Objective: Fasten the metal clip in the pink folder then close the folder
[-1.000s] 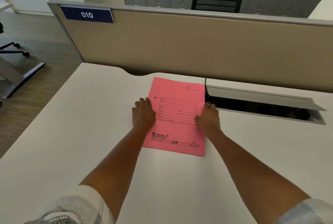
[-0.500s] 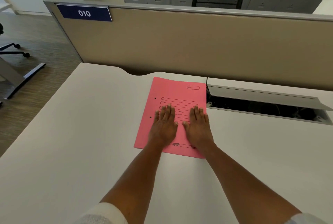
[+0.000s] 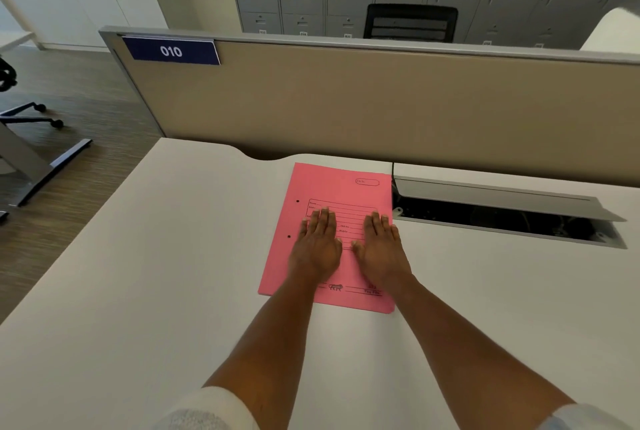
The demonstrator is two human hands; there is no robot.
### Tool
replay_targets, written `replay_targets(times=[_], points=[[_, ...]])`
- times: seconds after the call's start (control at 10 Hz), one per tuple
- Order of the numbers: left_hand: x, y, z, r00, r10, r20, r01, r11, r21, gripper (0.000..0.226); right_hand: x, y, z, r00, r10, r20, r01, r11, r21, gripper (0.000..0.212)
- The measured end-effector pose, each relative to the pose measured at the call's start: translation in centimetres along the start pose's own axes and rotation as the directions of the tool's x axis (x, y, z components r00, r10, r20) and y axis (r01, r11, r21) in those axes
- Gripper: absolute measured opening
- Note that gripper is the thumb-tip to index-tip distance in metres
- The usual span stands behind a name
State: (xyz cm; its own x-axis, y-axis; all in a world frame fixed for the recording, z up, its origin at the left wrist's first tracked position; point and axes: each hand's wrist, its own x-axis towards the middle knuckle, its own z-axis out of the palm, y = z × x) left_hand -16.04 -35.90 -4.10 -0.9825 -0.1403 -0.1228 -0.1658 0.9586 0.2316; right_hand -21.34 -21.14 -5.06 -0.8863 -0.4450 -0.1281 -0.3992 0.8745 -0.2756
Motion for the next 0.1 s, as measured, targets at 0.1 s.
replay_targets(times=[0.1], points=[[0.23, 0.43, -1.38, 0.999, 0.026, -0.020, -0.026, 1.000, 0.007, 0.064, -0.04, 0.21, -1.68, 0.999, -0.021, -0.030, 0.021, 1.000, -0.009, 0.068]])
